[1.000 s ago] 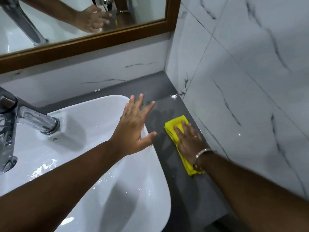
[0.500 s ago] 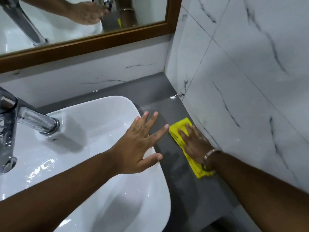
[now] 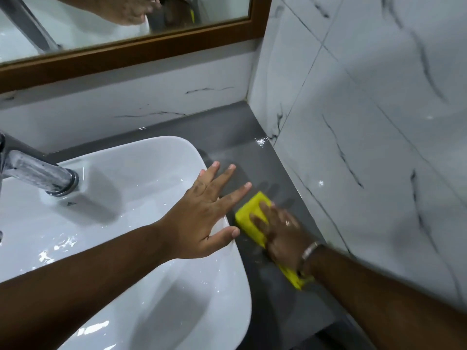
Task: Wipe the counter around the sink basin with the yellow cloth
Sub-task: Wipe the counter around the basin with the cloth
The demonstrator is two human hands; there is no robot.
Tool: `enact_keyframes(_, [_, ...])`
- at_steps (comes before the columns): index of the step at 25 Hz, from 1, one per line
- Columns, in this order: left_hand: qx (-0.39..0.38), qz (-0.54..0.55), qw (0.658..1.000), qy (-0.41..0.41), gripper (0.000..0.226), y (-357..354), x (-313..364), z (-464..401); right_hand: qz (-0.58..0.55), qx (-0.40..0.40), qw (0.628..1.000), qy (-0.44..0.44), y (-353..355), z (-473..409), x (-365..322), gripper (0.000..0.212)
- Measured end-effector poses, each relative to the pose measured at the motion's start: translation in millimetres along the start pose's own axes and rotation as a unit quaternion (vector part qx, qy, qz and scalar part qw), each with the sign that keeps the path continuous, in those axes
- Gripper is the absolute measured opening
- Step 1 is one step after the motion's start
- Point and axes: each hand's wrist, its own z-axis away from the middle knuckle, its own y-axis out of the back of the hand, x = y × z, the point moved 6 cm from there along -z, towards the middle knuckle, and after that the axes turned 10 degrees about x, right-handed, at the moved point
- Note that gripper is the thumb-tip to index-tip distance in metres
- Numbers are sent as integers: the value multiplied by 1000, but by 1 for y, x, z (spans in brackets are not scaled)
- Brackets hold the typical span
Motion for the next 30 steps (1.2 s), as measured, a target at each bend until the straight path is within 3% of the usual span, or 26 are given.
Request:
enact_keyframes(1, [4, -2, 1000, -2, 70, 0, 0, 1, -4, 19, 997, -78, -1, -31, 18, 71])
enact_keyframes(2, [9, -1, 1000, -5, 69, 0, 0, 0, -2, -19, 988, -155, 1, -54, 22, 73])
enact_keyframes(3, [12, 2, 1000, -5, 69, -1, 1, 0, -26, -17, 984, -177, -9, -60, 11, 78])
enact_keyframes(5, [9, 7, 1000, 0, 69, -1, 1, 2, -5, 37, 995, -89, -23, -19, -42, 87])
enact_keyframes(6, [9, 10, 1000, 3, 69, -1, 1, 3, 12, 25, 999, -36, -25, 22, -63, 87])
enact_keyframes(9, [15, 11, 1000, -2, 69, -3, -1, 4, 84, 57, 995, 7, -9, 110, -40, 79])
enact_keyframes(12, [15, -4, 1000, -1, 69, -4, -2, 3, 103, 36, 984, -143, 9, 91, 8, 72])
enact_keyframes(14, [13, -13, 1000, -4, 68, -3, 1, 4, 70, 46, 966, -246, 2, 71, -7, 67])
enact_keyframes(15, [9, -16, 1000, -4, 68, -2, 2, 4, 80, 75, 965, -237, -6, 71, -28, 66])
enact_keyframes(17, [-12, -45, 999, -4, 67, 2, 3, 3, 69, 57, 991, -102, -19, 100, -76, 67])
enact_keyframes(19, [-29, -114, 993, -14, 66, 7, 10, 4, 87, 34, 996, 8, -7, 127, -69, 65])
enact_keyframes(20, [-35, -144, 988, -29, 68, 9, 19, 7, 122, 36, 992, 15, 2, 131, -51, 64])
enact_keyframes(23, [-88, -165, 977, -105, 82, -3, 61, 29, 72, 19, 981, -179, 12, 114, 0, 66])
enact_keyframes(25, [-124, -167, 972, -109, 92, -11, 74, 39, 56, 56, 973, -217, -3, 106, -22, 67])
enact_keyframes(26, [-132, -169, 972, -97, 96, -12, 74, 40, 48, 67, 978, -192, -13, 110, -46, 68])
enact_keyframes(28, [-138, -172, 972, -82, 102, -9, 73, 38, 49, 57, 996, -48, -23, 131, -83, 68])
enact_keyframes(30, [-140, -171, 972, -83, 108, -8, 75, 37, 64, 48, 995, 63, -19, 141, -63, 62])
